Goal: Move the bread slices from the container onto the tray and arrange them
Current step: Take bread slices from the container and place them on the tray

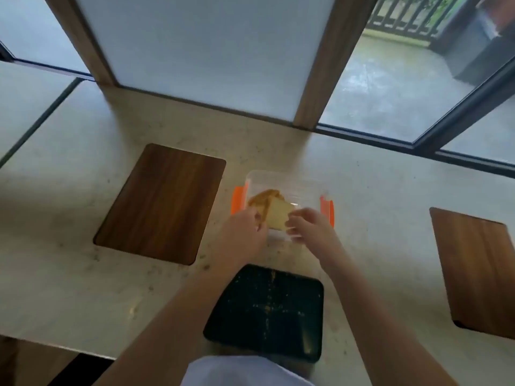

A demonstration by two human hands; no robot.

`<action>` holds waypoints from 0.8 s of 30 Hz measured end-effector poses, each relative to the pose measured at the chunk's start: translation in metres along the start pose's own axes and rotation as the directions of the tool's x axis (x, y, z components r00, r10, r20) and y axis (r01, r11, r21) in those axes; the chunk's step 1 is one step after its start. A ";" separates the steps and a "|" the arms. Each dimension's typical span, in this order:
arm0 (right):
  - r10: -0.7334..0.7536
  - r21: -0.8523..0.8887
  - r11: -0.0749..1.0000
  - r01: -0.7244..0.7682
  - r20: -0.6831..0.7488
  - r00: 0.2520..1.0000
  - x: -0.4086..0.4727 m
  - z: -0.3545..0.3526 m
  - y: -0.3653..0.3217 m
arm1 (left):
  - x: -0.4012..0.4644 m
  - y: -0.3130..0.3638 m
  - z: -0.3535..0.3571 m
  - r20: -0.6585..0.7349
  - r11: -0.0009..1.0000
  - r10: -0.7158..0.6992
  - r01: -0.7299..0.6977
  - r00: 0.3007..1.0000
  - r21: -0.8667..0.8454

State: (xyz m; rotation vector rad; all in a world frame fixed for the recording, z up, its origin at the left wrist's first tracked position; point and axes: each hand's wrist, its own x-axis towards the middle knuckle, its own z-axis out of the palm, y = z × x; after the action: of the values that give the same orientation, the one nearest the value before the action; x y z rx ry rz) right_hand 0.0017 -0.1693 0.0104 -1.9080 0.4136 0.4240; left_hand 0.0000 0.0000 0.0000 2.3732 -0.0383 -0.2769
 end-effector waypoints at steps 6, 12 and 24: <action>-0.101 -0.511 0.850 0.130 0.083 0.991 0.085 -0.002 -0.006 | 0.059 0.018 0.027 -0.038 0.960 -0.061 0.069 0.997 0.272; -0.091 -0.637 0.733 0.240 0.257 0.962 0.118 0.006 0.021 | 0.083 0.005 0.062 0.051 0.928 -0.127 0.101 0.991 0.360; -0.300 -0.806 0.494 0.326 0.194 0.934 0.103 -0.010 0.031 | 0.094 0.004 0.079 0.077 0.815 -0.080 0.021 0.994 0.580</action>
State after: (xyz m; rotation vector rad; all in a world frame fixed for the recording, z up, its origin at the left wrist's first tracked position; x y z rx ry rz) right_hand 0.0787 -0.1982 -0.0599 -2.8462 -0.2518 0.4342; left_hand 0.0756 -0.0664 -0.0710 2.9726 -0.1211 -0.4612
